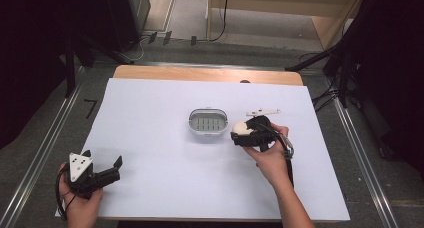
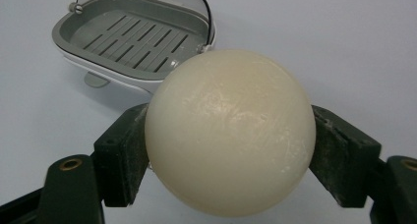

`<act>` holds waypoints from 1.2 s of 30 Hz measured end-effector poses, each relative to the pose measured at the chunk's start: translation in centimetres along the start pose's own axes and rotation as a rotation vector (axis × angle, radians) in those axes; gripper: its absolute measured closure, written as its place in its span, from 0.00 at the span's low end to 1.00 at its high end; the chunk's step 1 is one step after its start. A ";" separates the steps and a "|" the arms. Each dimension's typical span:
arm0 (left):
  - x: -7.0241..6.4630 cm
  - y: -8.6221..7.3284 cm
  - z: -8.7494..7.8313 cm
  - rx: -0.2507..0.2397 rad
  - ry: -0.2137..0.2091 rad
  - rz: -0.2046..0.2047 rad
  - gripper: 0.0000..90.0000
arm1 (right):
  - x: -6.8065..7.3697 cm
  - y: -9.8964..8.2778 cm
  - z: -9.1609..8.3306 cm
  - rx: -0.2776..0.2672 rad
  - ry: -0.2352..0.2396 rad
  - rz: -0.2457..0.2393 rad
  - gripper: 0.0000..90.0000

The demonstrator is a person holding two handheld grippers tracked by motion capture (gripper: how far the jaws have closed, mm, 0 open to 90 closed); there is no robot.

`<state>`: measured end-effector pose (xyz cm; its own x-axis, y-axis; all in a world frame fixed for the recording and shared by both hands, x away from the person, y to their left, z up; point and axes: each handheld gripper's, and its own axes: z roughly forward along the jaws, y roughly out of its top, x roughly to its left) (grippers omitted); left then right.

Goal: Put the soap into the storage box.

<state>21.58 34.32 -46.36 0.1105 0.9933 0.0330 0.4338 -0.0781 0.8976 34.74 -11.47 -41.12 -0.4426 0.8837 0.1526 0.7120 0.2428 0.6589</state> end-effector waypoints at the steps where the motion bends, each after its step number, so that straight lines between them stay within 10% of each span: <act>1: 0.0 0.0 0.0 0.000 0.000 -0.004 0.00 | 0.1 0.1 0.1 0.001 0.000 -0.003 0.27; 36: 0.0 0.0 0.0 0.001 0.004 -0.004 0.00 | 2.6 3.4 1.1 -0.007 0.022 -0.051 0.27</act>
<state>21.60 34.32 -46.37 0.1049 0.9940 0.0310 0.4355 -0.0740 0.8971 36.62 -7.87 -39.28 -0.4900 0.8612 0.1350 0.6845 0.2843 0.6713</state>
